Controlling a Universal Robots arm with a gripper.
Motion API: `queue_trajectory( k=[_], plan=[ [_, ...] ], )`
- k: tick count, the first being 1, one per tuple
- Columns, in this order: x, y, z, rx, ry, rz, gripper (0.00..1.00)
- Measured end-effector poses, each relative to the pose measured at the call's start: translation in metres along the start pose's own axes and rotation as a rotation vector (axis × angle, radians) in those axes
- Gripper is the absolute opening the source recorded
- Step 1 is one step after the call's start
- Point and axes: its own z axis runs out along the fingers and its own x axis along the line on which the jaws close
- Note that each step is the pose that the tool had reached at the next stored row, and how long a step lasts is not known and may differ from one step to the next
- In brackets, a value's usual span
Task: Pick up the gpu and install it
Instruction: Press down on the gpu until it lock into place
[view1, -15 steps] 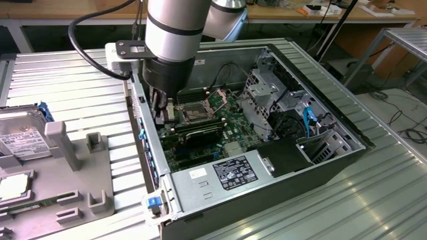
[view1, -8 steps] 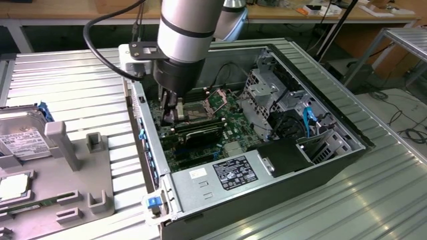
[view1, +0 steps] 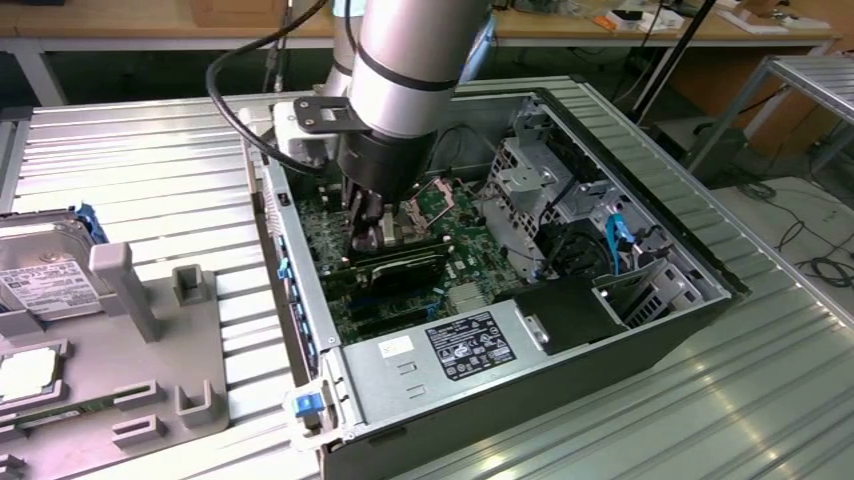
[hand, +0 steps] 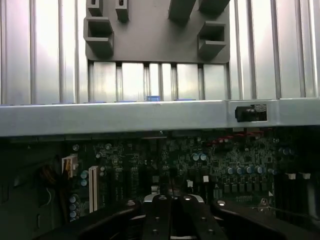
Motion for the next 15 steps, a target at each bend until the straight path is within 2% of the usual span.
queue_trajectory(
  k=[1, 4, 10, 11, 12, 13, 15],
  plan=[
    [0.002, -0.0078, 0.0021, 0.0007, 0.0, 0.0, 0.11],
    [0.004, -0.0201, 0.0055, 0.0019, 0.0, 0.0, 0.11],
    [0.008, -0.0401, 0.011, 0.0061, -0.0002, -0.001, 0.11],
    [0.008, -0.0411, 0.0112, 0.0085, 0.0, -0.002, 0.11],
    [0.008, -0.0411, 0.0113, 0.0146, -0.0002, -0.004, 0.11],
    [0.008, -0.0411, 0.0119, 0.0248, -0.0008, -0.008, 0.11],
    [0.008, -0.0404, 0.013, 0.0349, -0.0006, -0.014, 0.11]
  ],
)
